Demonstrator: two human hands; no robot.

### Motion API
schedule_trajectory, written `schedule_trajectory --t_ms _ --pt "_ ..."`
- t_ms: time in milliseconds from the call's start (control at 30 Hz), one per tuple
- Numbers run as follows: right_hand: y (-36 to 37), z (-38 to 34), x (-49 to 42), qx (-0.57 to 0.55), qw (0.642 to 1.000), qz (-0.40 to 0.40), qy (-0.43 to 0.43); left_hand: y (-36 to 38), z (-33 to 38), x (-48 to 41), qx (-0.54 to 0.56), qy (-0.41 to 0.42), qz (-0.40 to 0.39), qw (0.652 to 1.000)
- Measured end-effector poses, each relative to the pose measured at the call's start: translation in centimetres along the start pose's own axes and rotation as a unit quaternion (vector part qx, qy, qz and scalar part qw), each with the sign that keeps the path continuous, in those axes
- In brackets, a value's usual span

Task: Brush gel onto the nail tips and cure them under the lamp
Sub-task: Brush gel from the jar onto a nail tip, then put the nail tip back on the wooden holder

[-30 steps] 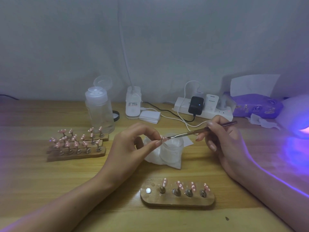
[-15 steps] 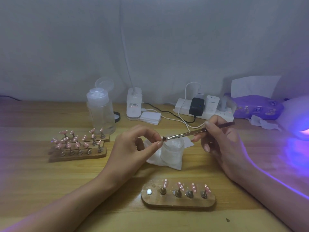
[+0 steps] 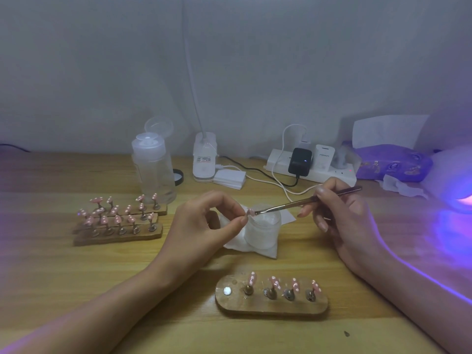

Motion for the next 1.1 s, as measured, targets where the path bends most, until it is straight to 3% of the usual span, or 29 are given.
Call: schedule_trajectory --t_ms 200,433,600,967,1100 --pt "0.3 -0.1 0.0 -0.020 0.998 -0.049 -0.021 0.1 -0.1 0.0 0.010 -0.010 0.000 1.000" --pt "-0.2 0.0 -0.2 -0.017 1.000 -0.011 -0.022 0.0 -0.1 0.0 0.016 -0.007 0.005 1.000" --pt "0.5 -0.1 0.0 -0.021 0.998 -0.059 -0.020 0.0 -0.1 0.1 0.014 -0.005 0.003 1.000" --pt "-0.2 0.3 -0.4 -0.008 1.000 -0.003 0.000 -0.9 0.5 -0.9 0.086 0.005 0.019 0.996" --pt "-0.1 0.3 -0.3 -0.007 1.000 -0.005 0.012 -3.6 3.8 -3.5 0.145 0.055 0.031 0.987"
Point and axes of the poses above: each hand's wrist, its own x-axis away from the middle knuckle, its own y-axis out of the palm, z = x × y, the point moved 3 cm from there along -x, towards the middle knuckle, and after that the axes turned 13 degrees about z, right-handed, at the moved point
